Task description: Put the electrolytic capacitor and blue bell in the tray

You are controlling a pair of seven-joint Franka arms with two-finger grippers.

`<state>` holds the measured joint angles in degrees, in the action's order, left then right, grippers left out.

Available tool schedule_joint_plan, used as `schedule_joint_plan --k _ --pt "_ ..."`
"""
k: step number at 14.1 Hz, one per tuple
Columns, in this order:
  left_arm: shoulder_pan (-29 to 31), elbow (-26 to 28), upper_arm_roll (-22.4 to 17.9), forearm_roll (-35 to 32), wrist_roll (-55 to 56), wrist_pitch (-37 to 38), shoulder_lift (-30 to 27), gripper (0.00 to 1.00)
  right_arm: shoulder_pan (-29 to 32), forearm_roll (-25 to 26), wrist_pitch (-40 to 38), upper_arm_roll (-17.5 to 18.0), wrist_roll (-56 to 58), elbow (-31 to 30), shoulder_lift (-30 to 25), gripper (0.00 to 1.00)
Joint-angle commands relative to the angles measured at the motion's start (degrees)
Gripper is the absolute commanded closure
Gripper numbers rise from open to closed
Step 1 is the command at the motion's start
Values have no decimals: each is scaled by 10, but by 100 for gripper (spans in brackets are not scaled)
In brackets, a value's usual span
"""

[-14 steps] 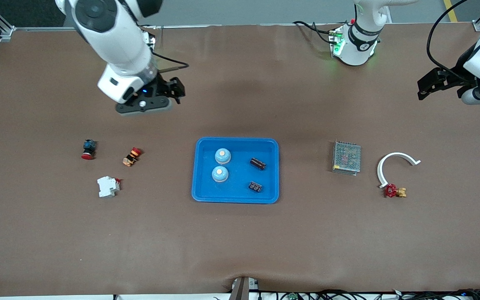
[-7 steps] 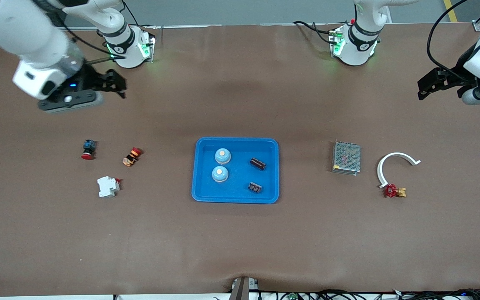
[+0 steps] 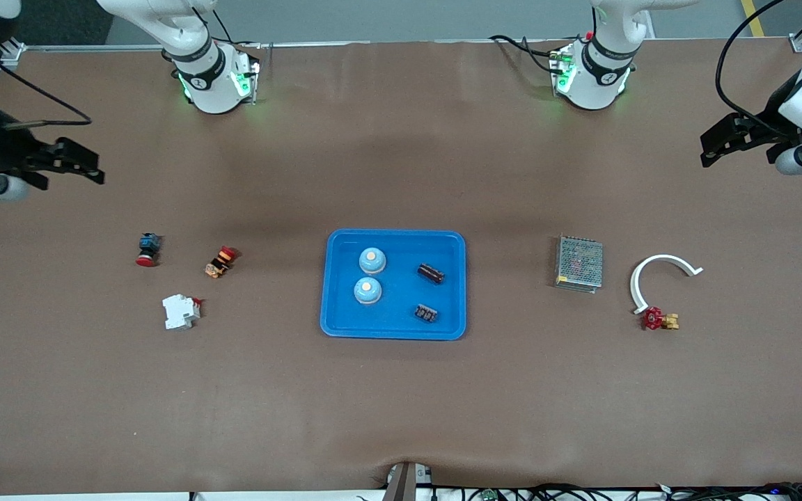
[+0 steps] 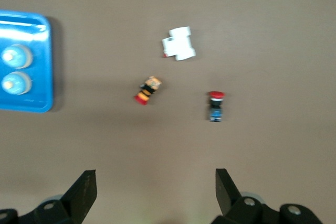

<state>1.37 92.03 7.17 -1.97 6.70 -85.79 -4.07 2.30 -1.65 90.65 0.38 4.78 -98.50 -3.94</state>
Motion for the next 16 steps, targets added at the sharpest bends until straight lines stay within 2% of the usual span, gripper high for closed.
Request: schedule_joint_plan --k 1,3,6,9,10,16 --pt "2 -1 0 6 -9 4 -6 0 53 27 22 37 2 20 -1 0" --pt "3 -8 0 6 -12 4 -6 0 67 28 46 37 2 36 17 0" --pt "3 -10 0 8 -13 8 -11 0 67 13 39 29 -4 37 18 0" --pt "3 -11 0 12 -13 18 -14 0 21 6 35 -21 -6 33 13 0" --pt "3 -15 0 12 -13 18 -13 0 16 6 35 -27 -6 32 13 0" --pt "3 -26 -1 11 -13 18 -11 0 15 6 37 -28 -6 20 8 0"
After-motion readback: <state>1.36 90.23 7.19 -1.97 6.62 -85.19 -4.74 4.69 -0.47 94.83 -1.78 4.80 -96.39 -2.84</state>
